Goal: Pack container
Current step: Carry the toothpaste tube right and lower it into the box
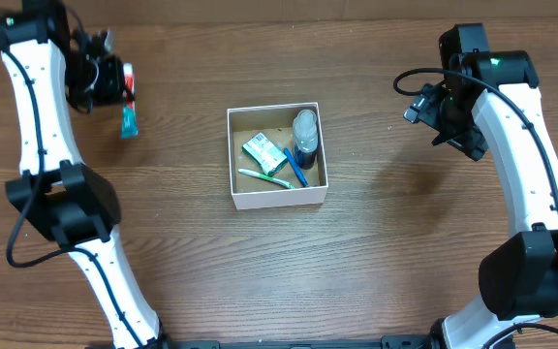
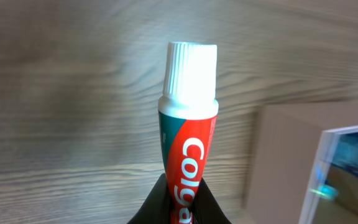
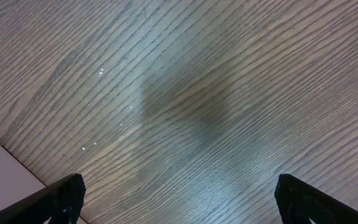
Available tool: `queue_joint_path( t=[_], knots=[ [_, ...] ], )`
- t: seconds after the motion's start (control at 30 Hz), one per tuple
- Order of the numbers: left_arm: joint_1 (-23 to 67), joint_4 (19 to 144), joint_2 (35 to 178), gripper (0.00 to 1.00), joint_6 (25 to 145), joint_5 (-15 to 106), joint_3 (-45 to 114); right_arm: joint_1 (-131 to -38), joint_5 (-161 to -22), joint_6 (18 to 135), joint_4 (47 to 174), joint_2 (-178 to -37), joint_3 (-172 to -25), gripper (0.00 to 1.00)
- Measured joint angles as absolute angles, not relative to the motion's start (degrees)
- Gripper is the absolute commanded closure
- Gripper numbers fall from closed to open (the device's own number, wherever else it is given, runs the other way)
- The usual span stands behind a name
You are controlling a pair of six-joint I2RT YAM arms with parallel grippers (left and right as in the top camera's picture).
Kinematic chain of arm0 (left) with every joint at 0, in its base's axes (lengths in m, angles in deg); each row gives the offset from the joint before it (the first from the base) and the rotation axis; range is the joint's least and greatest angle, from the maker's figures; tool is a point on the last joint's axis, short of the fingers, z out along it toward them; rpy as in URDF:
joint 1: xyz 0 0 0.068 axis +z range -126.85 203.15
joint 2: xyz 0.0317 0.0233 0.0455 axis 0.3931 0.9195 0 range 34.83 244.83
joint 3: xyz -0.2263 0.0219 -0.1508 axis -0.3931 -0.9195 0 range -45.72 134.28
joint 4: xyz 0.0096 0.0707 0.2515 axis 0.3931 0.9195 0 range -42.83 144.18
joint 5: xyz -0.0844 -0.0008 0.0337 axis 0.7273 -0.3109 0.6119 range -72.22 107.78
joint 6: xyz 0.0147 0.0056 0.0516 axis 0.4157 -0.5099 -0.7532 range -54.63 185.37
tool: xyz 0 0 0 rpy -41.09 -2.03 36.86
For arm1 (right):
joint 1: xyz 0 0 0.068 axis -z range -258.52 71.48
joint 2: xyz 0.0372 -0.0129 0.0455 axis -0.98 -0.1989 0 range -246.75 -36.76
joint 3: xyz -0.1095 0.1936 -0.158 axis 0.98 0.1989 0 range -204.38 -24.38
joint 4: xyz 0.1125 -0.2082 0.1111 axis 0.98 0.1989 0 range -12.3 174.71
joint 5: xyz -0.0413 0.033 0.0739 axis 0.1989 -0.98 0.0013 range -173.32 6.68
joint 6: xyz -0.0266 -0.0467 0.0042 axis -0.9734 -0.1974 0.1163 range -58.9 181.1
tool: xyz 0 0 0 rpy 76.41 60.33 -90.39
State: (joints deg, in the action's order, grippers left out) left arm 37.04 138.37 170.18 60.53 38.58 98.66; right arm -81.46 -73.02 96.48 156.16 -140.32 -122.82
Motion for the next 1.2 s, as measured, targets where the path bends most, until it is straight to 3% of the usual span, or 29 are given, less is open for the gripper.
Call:
queue_joint_path(
  t=[0.2,0.4,0.7,0.97,1.2],
  knots=[
    [26.68,143.53,169.09,0.94,56.57,40.26,110.92,-81.46,-73.04,96.48,156.18,-140.32,-122.82,0.00],
    [11.49,143.71,166.84,0.94,50.24,40.26,111.95,-81.46,-73.04,96.48,156.16,-140.32,-122.82,0.00],
    [-2.41,143.86,166.84,0.96,44.03,32.81,111.93,-81.46,-73.04,96.45,156.18,-140.32,-122.82,0.00],
    [-7.07,143.62,165.90,0.95,40.71,24.48,104.04,-81.46,-73.02,96.45,156.18,-140.32,-122.82,0.00],
    [-7.27,143.92,150.47,0.95,35.22,23.74,87.32,-81.44,-73.04,96.48,156.20,-140.32,-122.82,0.00]
  ],
)
